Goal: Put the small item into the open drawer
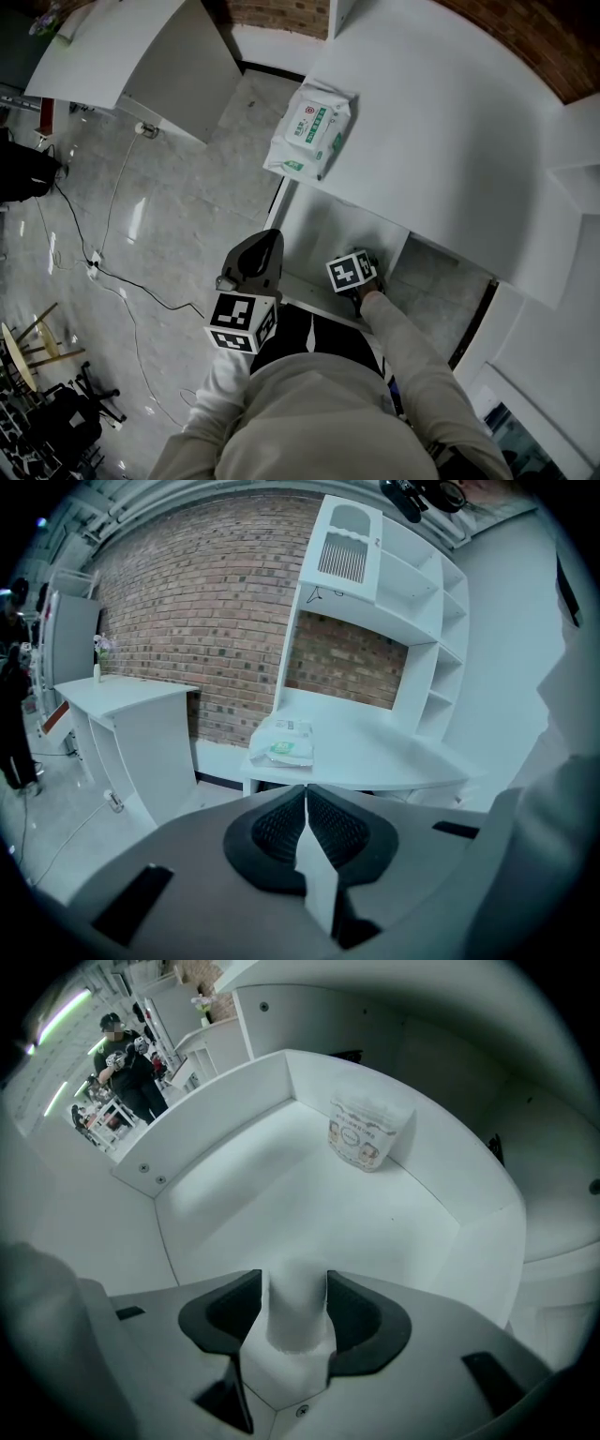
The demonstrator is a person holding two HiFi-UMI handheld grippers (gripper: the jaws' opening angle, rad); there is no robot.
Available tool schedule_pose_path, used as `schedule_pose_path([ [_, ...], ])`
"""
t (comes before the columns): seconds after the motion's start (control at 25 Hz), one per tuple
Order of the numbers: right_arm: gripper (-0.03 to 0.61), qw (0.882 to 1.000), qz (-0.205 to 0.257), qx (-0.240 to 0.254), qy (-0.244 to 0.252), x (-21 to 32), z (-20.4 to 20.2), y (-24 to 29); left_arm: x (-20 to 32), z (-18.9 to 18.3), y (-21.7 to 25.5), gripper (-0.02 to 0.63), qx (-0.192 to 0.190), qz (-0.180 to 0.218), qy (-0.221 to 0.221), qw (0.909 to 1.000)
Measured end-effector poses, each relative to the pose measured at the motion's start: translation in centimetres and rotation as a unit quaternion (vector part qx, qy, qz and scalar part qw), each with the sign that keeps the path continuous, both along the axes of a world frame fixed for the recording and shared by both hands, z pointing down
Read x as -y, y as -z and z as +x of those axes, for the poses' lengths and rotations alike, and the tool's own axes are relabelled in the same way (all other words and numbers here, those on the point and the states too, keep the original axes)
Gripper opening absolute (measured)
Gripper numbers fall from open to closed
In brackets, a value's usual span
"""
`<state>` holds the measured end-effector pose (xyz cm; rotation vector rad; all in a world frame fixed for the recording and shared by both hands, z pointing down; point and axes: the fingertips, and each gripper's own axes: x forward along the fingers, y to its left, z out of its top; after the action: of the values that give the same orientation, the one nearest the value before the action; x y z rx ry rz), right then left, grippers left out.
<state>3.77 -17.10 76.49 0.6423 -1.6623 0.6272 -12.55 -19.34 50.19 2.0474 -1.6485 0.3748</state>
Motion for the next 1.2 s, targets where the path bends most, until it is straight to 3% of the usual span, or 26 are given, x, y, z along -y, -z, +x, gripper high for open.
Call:
schedule_pose_path([
  [0.32, 0.249, 0.996, 0.052, 0.066, -0.038, 1.9, -1.6, 3.8, -0.1, 0.7, 0.3, 0.025, -0.001, 0.009, -0.014, 0.9999],
  [0.52, 0.238, 0.987, 0.082, 0.128, -0.056, 3.0, -2.4, 7.2, -0.4, 1.1, 0.9, 0.025, -0.002, 0.017, -0.023, 0.9996],
  [0.76, 0.208, 0.966, 0.133, 0.198, -0.105, 5.1, -2.5, 12.6, -0.8, 1.7, 1.8, 0.025, -0.004, 0.03, -0.036, 0.9989],
  [0.96, 0.186, 0.949, 0.188, 0.23, -0.107, 5.7, -2.2, 17.2, -0.9, 2.4, 2.4, 0.025, -0.005, 0.044, -0.052, 0.9977],
  [1.2, 0.128, 0.917, 0.26, 0.262, -0.151, 5.7, -0.3, 23.0, -1.0, 3.3, 3.6, 0.025, -0.008, 0.062, -0.072, 0.9954],
])
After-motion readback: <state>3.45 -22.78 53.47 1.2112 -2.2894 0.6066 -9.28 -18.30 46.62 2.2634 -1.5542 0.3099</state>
